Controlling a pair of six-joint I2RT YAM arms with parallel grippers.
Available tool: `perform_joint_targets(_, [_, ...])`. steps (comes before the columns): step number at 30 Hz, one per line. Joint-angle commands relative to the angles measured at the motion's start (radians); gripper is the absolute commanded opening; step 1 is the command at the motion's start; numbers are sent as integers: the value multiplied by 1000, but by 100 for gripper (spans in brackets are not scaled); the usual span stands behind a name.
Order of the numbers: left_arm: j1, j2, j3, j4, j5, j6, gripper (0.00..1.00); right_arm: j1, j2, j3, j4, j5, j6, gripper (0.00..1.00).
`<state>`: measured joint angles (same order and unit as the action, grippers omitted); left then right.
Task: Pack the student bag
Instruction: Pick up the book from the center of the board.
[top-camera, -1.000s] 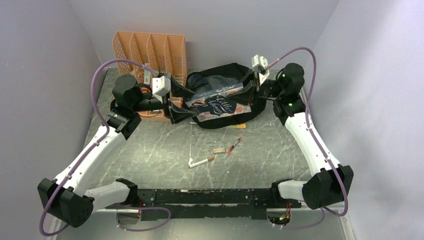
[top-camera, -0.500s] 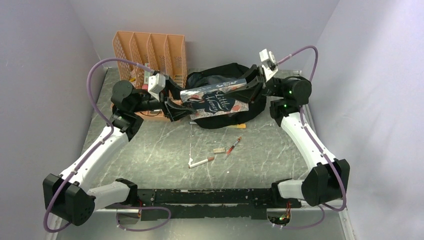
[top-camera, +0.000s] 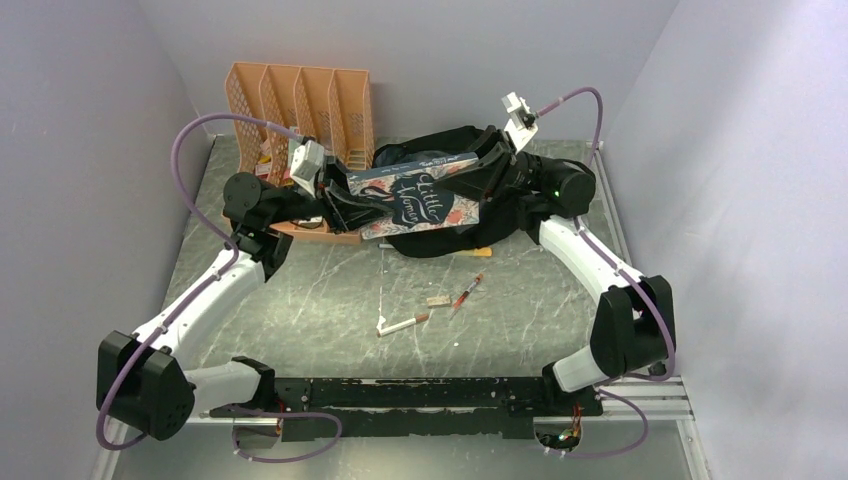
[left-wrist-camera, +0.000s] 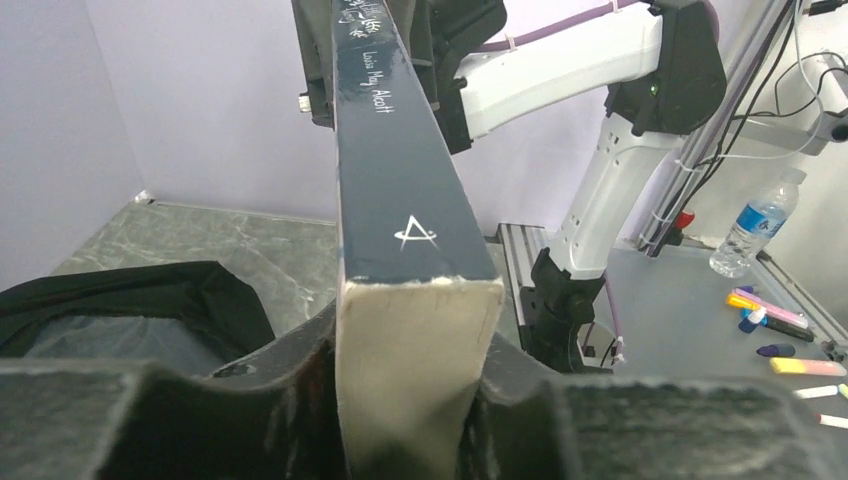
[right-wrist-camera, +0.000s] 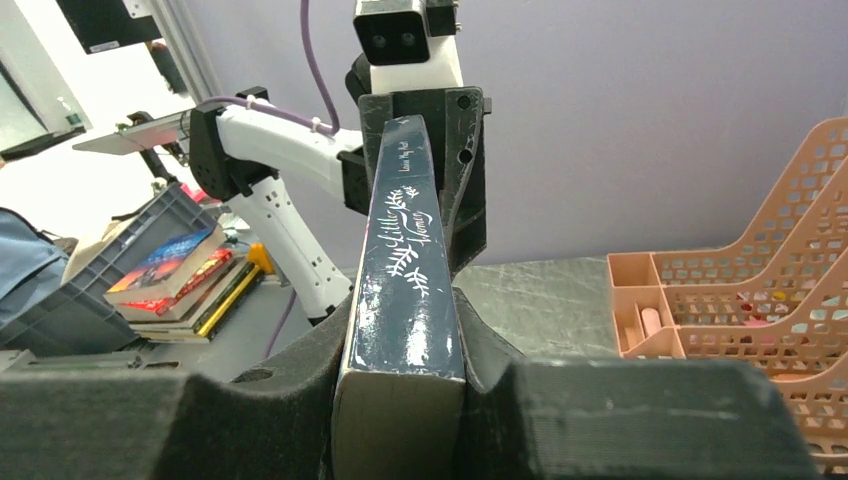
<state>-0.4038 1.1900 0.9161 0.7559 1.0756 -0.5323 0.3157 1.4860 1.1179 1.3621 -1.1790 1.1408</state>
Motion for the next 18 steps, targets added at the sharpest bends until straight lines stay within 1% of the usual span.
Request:
perform_joint_targets(1, [6, 7, -2, 99, 33, -39, 31, 20, -28, 6, 66, 83, -21, 0])
perform_joint_targets(4, [6, 9, -1, 84, 31, -30, 28, 29, -42, -11, 31, 123, -61, 0])
perform_joint_targets(5, [6, 11, 0, 83, 30, -30, 25, 33, -46, -12, 18, 127, -75, 0])
perform_joint_targets(6, [6, 12, -1, 89, 30, -34, 19, 38, -50, -12, -2, 128, -93, 0])
perform_joint_targets(7, [5, 13, -4, 100, 33, -38, 10, 43, -54, -12, -28, 128, -117, 0])
perform_joint_targets(8, [5, 13, -7, 107, 32, -41, 6, 45, -64, -13, -57, 129, -145, 0])
perform_joint_targets(11, [5, 16, -8, 105, 33, -39, 5, 46, -95, -11, -185, 132, -263, 0])
perform_joint_targets(12, [5, 15, -6, 99, 31, -39, 5, 46, -105, -8, -233, 123, -309, 2])
perform_joint_targets(13, [5, 11, -3, 93, 31, -35, 5, 46, -117, -4, -285, 111, -358, 11])
perform_joint_targets(15, [5, 7, 1, 68, 28, -17, 5, 45, -152, 12, -461, 91, -478, 28])
perform_joint_targets(16, [5, 6, 4, 45, 24, 0, 5, 45, -172, 23, -554, 92, -556, 35])
perform_joint_targets(17, [5, 6, 10, 20, 21, 22, 5, 46, -194, 44, -668, 106, -671, 41])
perform_joint_targets(18, [5, 6, 14, -1, 19, 30, 5, 45, -228, 62, -779, 135, -761, 47])
